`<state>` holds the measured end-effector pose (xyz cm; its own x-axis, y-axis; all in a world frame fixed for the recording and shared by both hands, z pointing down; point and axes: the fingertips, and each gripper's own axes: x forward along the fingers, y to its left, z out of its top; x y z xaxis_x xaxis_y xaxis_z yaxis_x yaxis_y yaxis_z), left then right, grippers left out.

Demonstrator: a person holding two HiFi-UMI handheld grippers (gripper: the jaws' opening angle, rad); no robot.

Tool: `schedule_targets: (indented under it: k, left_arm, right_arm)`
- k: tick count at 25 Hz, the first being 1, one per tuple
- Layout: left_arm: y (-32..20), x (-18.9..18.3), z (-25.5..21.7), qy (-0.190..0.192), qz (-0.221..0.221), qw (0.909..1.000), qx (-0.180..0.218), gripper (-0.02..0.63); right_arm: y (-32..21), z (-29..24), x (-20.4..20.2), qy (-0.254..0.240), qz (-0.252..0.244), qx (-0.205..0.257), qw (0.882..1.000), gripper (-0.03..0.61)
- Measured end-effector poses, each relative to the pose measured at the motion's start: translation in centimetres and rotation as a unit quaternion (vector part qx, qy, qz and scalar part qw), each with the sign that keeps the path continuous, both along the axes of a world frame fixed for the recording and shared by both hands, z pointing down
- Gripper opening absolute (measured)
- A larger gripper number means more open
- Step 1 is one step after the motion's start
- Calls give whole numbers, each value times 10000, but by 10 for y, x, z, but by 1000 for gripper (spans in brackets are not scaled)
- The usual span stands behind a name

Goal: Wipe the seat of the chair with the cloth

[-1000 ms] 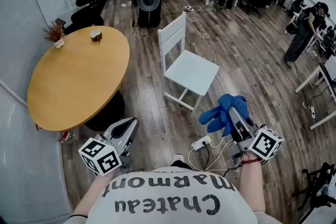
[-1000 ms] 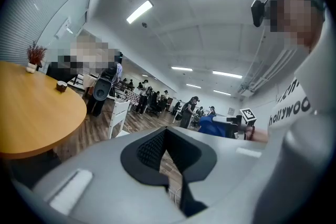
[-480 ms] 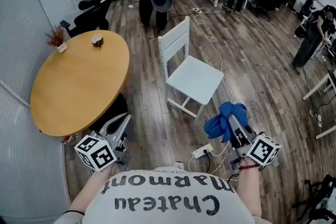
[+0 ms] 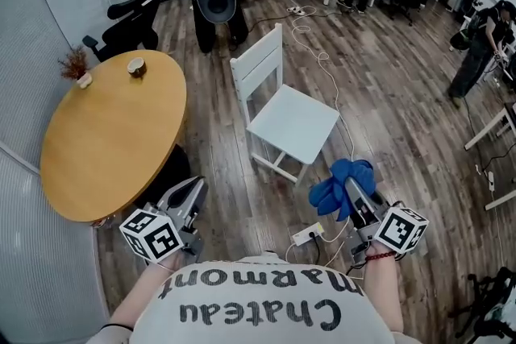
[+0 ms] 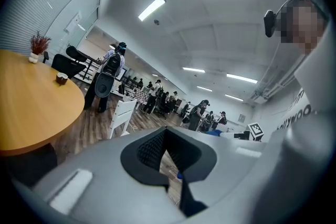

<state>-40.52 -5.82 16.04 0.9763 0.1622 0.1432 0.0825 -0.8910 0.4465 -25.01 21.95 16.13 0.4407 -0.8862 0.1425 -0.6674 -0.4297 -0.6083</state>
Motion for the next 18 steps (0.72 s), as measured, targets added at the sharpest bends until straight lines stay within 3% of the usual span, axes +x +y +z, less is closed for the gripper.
schedule_targets:
  k: [18]
  left_arm:
    - [20, 85, 36, -93, 283, 9995, -104, 5]
  right_arm:
    - [32, 38, 59, -117, 305, -333, 9989, 71]
